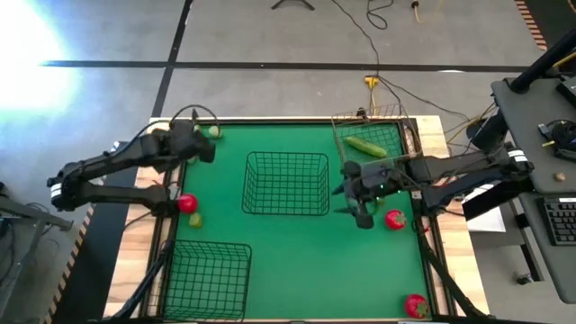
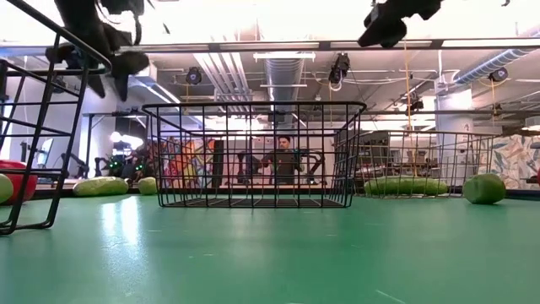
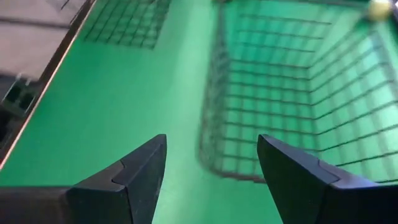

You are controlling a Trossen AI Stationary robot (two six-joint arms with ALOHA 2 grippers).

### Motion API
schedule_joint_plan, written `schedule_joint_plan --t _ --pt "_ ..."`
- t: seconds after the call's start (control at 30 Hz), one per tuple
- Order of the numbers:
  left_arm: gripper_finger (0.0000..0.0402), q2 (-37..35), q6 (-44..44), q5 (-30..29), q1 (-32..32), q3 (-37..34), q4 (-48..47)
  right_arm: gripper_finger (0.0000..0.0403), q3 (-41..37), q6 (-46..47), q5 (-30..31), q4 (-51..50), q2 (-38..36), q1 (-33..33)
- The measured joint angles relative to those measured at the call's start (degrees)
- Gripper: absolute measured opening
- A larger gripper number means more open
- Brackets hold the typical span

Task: Sort produce into baskets
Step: Put the green cucumber into the gold wire basket

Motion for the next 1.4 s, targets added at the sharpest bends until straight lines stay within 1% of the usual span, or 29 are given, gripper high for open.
schedule_joint_plan --t 0.1,0.17,0.27,0.37,0.47,0.6,0.67,0.73,0.87,0.97,1.2,1.4 --pt "0.0231 3.62 4.15 8.03 7.41 0.88 0.06 0.0253 -1.16 -0.10 -0.16 -0.28 -0.11 3.75" --pt "0.0231 6.06 7.85 13.84 13.29 0.83 0.63 0.0258 -2.13 -0.13 -0.16 -0.37 -0.11 6.31" --pt "0.0231 9.88 12.42 20.78 22.51 0.02 0.89 0.0265 -3.45 0.33 -0.16 -1.22 -0.11 9.80" --pt "0.0231 13.92 16.15 25.38 29.99 -1.48 0.96 0.0267 -4.14 2.31 -0.17 -3.89 -0.11 12.53" --pt "0.0231 17.87 18.04 27.64 34.64 -2.80 2.50 0.0265 -5.41 4.81 -0.16 -4.74 -0.11 14.64" --pt "0.0231 22.33 19.60 28.13 36.33 -4.25 7.41 0.0266 -7.63 6.90 -0.15 -4.54 -0.31 16.34" --pt "0.0233 23.72 18.70 26.77 36.52 -4.33 7.09 0.0268 -8.56 8.62 -0.15 -4.52 -0.31 16.51" --pt "0.0241 23.92 17.98 25.76 36.53 -4.49 7.14 0.0269 -9.31 9.94 0.00 -4.41 -0.33 16.51" --pt "0.0264 22.97 14.24 24.74 36.36 -6.17 11.48 0.0270 -10.78 10.41 -0.02 -2.71 -0.33 16.51" --pt "0.0279 22.27 10.95 21.61 35.59 -9.10 16.67 0.0270 -11.14 10.35 -0.04 -1.39 -0.33 16.51" --pt "0.0285 22.17 6.44 21.76 35.48 -18.09 33.52 0.0270 -11.48 10.36 -0.15 -1.51 -0.33 16.90" --pt "0.0285 21.99 4.08 16.85 35.41 -23.37 41.38 0.0270 -11.66 10.80 -0.15 -1.74 -0.35 16.89"
